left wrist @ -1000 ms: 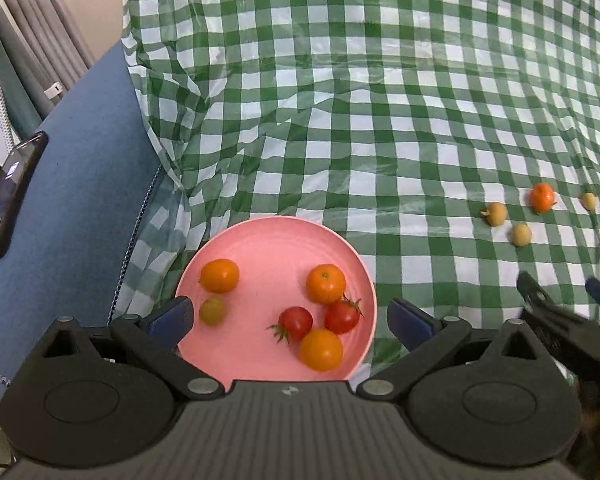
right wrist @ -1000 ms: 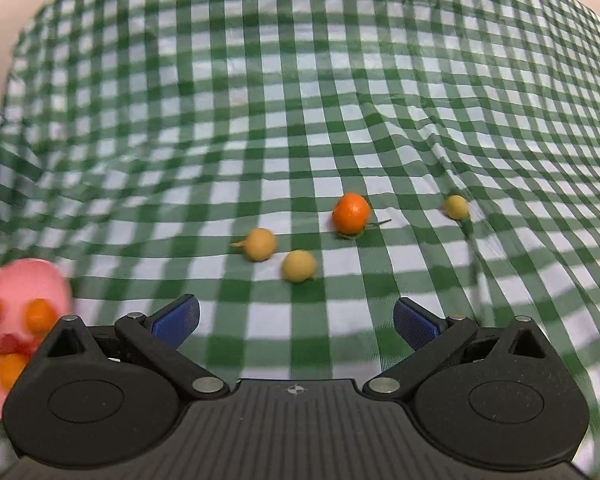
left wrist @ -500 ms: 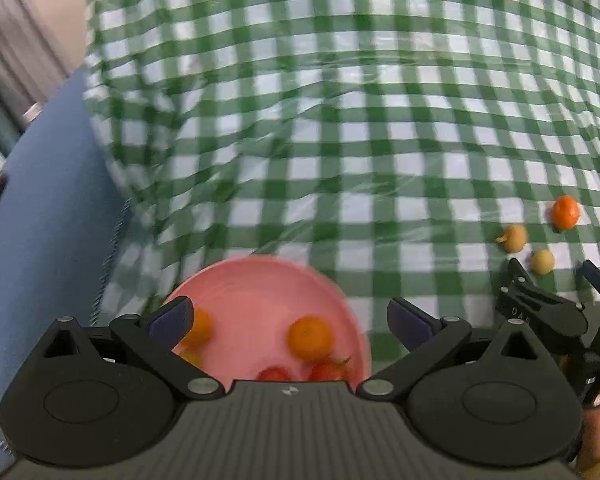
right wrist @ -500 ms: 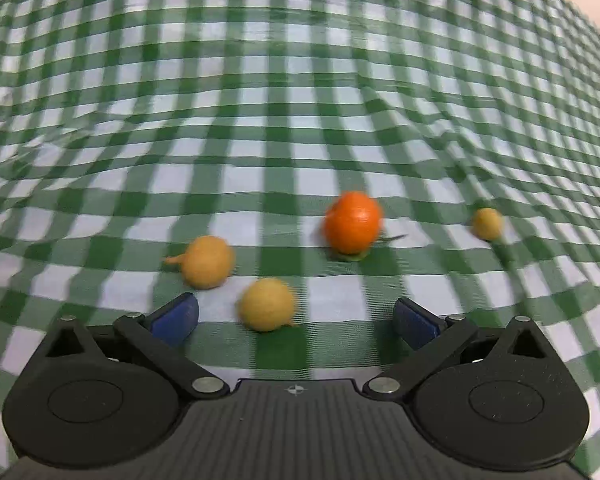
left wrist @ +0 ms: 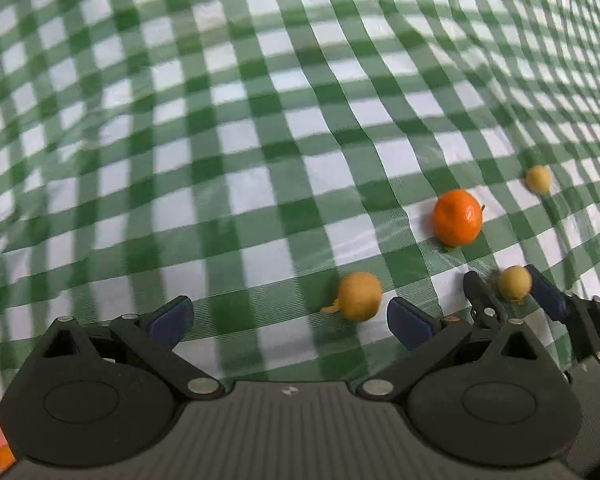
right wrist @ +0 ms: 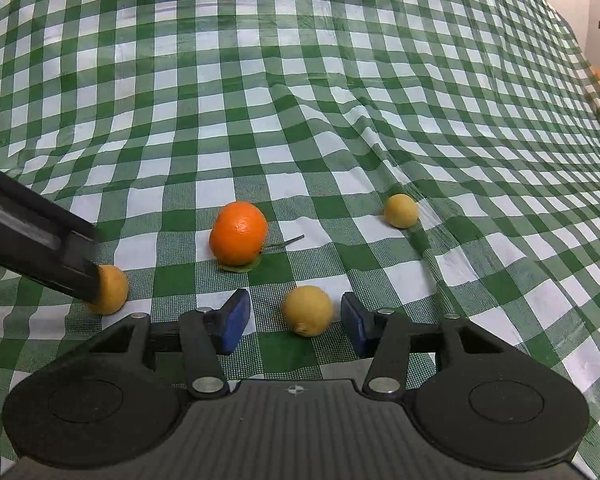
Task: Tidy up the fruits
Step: 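Grasp a yellow cherry tomato with the left tool while the right tool grasps a small pear-shaped fruit, then carry both fruits over the pink plate and open both tools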
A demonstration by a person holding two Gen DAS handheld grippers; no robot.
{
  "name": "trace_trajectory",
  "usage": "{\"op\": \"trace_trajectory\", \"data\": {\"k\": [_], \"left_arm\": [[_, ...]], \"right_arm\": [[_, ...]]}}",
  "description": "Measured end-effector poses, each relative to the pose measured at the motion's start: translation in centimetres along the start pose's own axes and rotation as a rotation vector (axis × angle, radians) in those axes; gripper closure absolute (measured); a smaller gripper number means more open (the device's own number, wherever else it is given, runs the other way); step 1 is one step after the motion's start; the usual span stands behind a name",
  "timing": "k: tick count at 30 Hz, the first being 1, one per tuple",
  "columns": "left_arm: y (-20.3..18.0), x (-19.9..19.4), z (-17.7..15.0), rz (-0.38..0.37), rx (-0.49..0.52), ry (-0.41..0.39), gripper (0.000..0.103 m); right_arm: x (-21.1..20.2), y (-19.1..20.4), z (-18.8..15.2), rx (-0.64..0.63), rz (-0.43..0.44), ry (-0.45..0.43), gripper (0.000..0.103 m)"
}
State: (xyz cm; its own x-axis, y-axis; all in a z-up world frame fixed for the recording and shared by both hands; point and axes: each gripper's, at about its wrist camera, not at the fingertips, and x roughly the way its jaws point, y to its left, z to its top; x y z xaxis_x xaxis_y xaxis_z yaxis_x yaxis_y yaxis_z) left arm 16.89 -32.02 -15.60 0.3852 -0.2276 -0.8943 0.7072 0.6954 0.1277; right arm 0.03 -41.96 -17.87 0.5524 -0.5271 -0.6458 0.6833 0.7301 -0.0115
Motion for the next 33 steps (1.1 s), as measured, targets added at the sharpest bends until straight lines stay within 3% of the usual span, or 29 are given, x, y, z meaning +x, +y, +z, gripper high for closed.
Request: {"op": "trace_trajectory", "data": {"k": [9,10,11,12,13,19,24,29,33], "left_arm": [[0.0,3.4,0.5,-0.047,-0.066,0.077,0.004],[0.2,3.1,0.4,-0.051,-0.088,0.053,0.010],[0.5,2.7,0.3,-0.058,-0.104,0.031,0.029],[0.7,2.1,0.3,-0.068,-0.109,0.006,0.064],[0.8,1.8,0.4,-0.085,-0.107,0.001,0.071],[1.6,-1.0,-0.2,-0.034,-0.112,-0.027,0.074],[2.3,-6.2,-2.1,0.029,-0.125,-0.050,0.073],[4.1,-12.7,-6.2,0.058,-0.143,-0.080,0.073],[5.6,-17.8,-10.8,0.083,-0.159,-0.092,0.073]], "right_arm": [[-0.2,0.3,-0.3,0.011,-0.019,-0.003,0.048],[-0.4,0.4,-0.2,0.015,-0.017,-0.001,0.051],[-0.4,0.4,-0.1,0.018,-0.019,-0.003,0.071],[-0.4,0.4,0.0,0.016,-0.026,-0.006,0.076],[-0.5,0.4,0.0,0.016,-0.028,-0.005,0.077],[-1.4,-0.1,0.0,0.080,-0.065,-0.025,0.077],[-5.5,-0.8,0.8,0.108,-0.049,-0.074,0.077],[-12.8,-0.6,0.7,0.097,0.051,-0.086,0.077],[-19.8,0.5,-1.4,0.045,0.180,-0.058,0.077]]}}
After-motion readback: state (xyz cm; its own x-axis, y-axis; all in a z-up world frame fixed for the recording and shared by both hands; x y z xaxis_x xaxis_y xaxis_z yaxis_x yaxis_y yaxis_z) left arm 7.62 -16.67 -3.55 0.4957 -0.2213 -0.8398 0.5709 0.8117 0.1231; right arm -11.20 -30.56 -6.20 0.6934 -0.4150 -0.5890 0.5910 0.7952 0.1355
